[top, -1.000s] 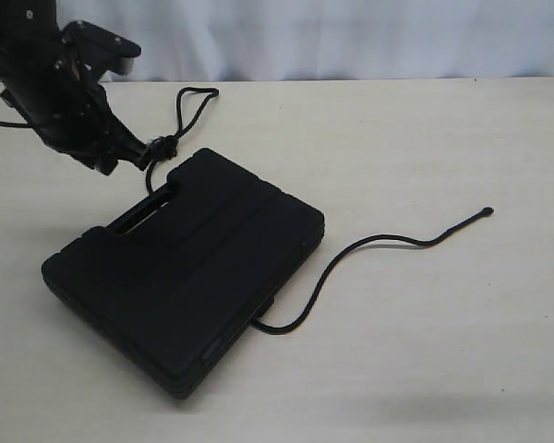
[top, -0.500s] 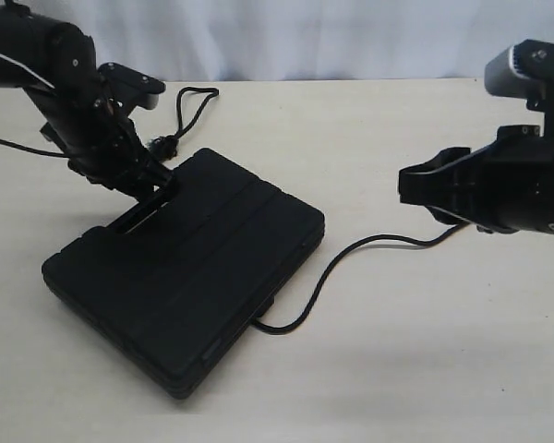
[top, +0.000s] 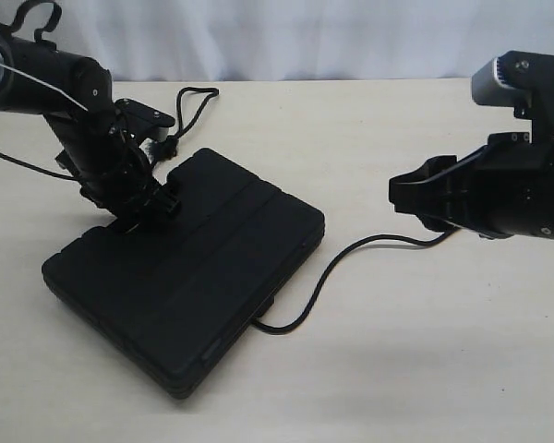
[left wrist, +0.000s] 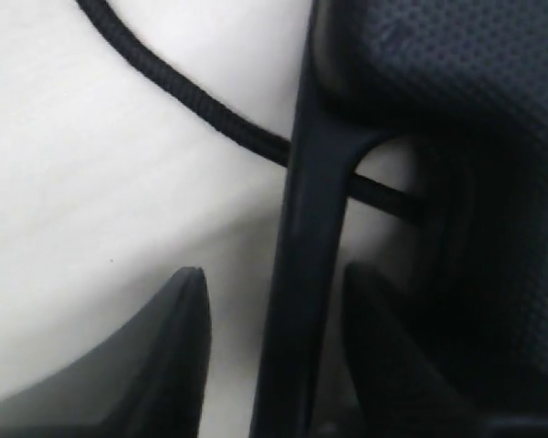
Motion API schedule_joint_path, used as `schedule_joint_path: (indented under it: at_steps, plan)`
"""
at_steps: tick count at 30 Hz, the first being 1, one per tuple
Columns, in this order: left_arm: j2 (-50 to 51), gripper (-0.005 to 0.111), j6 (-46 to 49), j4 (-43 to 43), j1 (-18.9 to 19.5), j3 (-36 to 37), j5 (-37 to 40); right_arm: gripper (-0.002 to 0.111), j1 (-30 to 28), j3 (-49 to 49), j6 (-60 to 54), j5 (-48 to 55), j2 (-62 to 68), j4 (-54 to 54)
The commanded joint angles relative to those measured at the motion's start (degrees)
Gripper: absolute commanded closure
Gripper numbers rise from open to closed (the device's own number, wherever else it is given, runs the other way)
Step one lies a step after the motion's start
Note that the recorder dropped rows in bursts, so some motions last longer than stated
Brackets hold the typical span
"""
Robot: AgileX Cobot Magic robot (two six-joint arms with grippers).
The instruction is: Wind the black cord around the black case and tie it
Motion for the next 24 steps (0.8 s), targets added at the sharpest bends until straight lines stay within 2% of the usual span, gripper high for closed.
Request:
schedule_joint_path:
  at_steps: [1, 3, 9, 14, 18, 24]
  plan:
    - [0.02, 0.091, -0.14, -0.75, -0.06, -0.33, 0.01, 0.058, 0.06, -0.29, -0.42, 0.06, 0.07, -0.71]
    - [0.02, 0.107, -0.52, -1.05, -0.06, -0.37, 0.09, 0.058, 0.06, -0.29, -0.42, 0.06, 0.07, -0.71]
    - [-1.48, 0.107, -6.86, -1.91, -0.06, -0.63, 2.69, 0.058, 0.06, -0.49, -4.43, 0.57, -1.59, -0.71]
    - [-5.48, 0.107, -10.35, -3.51, 0.06, -2.77, 9.06, 0.058, 1.19, -1.97, -11.80, 4.32, -5.72, -0.71]
    - [-8.84, 0.107, -10.35, -8.09, 0.06, -3.62, 13.81, 0.058, 7.29, -1.97, -19.62, 4.61, -8.12, -0.71]
    - [-11.25, 0.107, -10.35, -14.56, 0.06, -3.62, 18.23, 0.058, 20.06, -1.97, -30.64, 4.59, -9.97, -1.84]
